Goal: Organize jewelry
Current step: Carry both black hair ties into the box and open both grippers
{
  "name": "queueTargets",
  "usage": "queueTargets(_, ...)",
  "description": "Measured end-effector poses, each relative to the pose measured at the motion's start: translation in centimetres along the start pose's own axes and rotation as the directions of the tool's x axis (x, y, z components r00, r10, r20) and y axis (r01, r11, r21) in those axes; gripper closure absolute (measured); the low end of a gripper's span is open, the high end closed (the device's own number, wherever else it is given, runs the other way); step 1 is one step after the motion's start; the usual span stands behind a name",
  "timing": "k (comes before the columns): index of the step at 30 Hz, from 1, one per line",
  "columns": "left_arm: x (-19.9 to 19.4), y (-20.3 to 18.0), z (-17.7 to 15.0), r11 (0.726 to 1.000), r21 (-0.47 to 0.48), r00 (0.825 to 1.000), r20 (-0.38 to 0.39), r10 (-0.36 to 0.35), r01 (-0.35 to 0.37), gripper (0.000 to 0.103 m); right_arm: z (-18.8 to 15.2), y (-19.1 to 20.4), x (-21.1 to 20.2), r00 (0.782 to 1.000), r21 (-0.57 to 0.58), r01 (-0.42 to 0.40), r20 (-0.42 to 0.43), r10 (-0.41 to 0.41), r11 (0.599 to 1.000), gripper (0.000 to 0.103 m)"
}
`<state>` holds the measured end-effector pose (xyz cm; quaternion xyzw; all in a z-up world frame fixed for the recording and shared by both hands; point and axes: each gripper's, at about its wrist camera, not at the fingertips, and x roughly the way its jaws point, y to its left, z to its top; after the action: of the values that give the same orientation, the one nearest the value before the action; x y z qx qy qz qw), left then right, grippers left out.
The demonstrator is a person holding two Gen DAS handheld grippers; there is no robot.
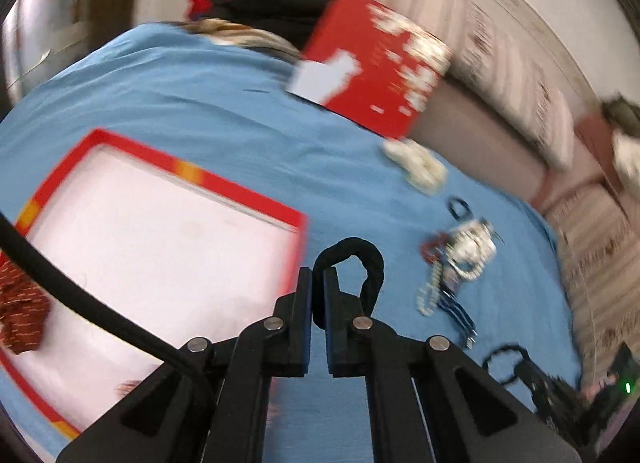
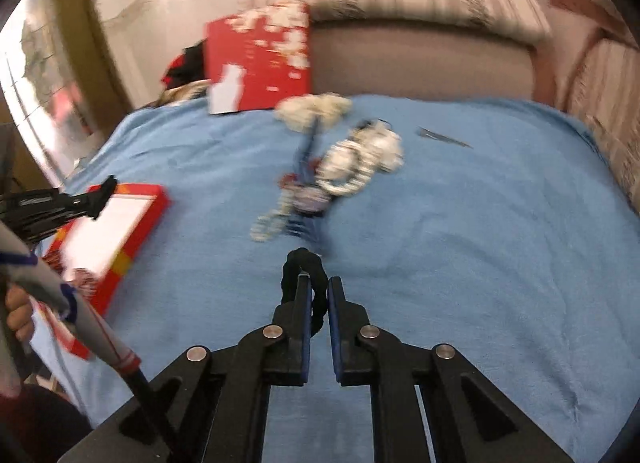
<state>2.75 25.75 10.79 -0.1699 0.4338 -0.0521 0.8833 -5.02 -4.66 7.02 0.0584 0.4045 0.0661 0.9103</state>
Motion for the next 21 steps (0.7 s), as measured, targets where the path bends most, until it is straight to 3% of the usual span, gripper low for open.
queueTargets(5,-0.6,6.0,1.6,0.989,-0.146,1.000,0.009,0.028,-0.026,0.098,2.3,6.0,0.6,0.997,-0.091,-0.076,-0.016,0.075,0.993,0.094)
queueTargets(10,0.2,11.2,3.3,0.959,-0.276,0.998,0.014,0.065,-0.058,0.098,4.6,12.7,3.1,0.987,-0.157,-0.156,-0.054,0.149,0.975,0.094)
queueTargets(15,1.1,13.8,5.1,0.948,-0.309,0.994,0.043,0.097,-0.079,0.098,6.7,18.6,7.2,0.981,-0.228,-0.182,-0.105,0.161,0.956,0.094)
queueTargets(18,1.3,14.6,5.9,0.944,-0.302,0.986,0.058,0.157,-0.133,0.098,7.4,20.8,9.4,0.980,-0.258,-0.182,-0.125,0.155,0.949,0.094)
queueTargets(21,1.6,15.3,6.5,0.944,-0.300,0.983,0.072,0.168,-0.140,0.098,7.8,22.7,12.0,0.980,-0.287,-0.173,-0.146,0.135,0.942,0.094)
